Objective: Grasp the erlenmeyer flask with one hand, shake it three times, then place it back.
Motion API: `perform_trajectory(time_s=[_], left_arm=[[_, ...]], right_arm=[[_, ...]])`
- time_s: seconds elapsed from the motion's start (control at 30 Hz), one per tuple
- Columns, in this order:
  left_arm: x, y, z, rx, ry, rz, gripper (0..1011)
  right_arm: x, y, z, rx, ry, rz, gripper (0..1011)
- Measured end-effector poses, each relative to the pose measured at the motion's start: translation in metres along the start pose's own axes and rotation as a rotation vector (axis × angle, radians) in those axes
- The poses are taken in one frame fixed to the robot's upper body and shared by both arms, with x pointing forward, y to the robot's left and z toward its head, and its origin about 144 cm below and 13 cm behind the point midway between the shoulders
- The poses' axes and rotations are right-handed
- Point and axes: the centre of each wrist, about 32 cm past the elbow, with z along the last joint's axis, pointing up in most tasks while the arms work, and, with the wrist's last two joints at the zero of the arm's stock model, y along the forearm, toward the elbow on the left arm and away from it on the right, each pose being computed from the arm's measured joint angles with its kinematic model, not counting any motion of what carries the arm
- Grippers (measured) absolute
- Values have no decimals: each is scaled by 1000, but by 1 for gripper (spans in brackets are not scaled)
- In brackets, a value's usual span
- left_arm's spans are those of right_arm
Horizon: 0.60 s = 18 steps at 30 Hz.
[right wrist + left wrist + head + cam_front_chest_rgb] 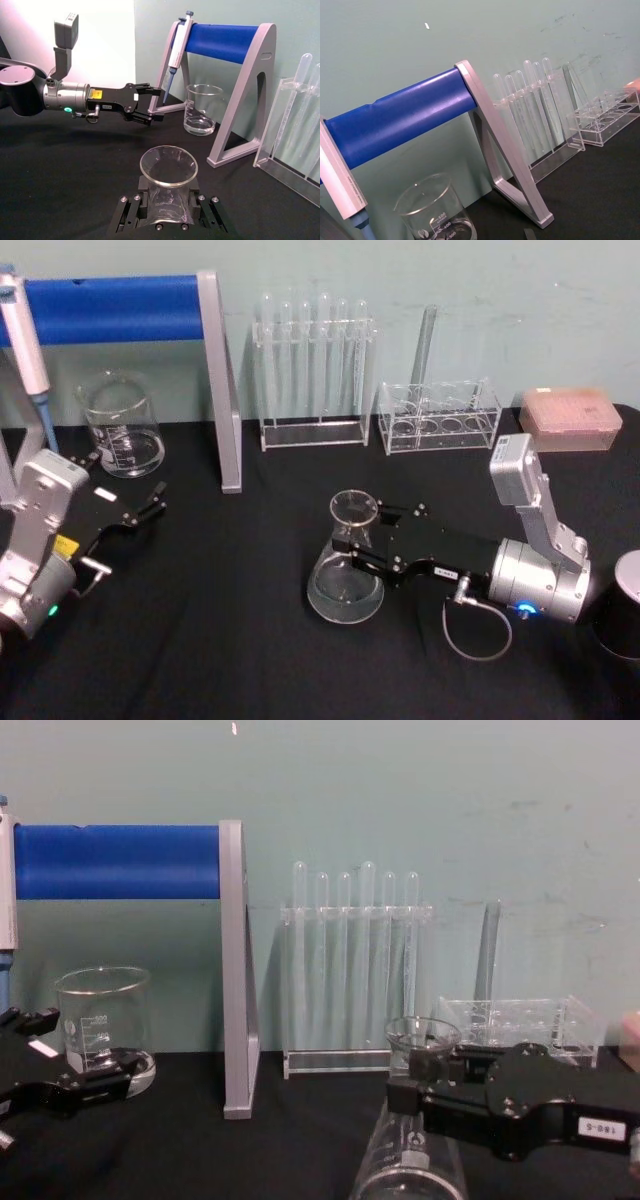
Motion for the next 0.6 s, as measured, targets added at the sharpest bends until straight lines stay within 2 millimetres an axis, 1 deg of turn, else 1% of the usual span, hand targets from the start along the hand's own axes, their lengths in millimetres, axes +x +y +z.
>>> perform_trajectory(time_s=[0.6], left_arm=[[0, 0, 0, 0, 0, 0, 1001]], right_arm=[[1, -1, -5, -8, 19, 22, 457]])
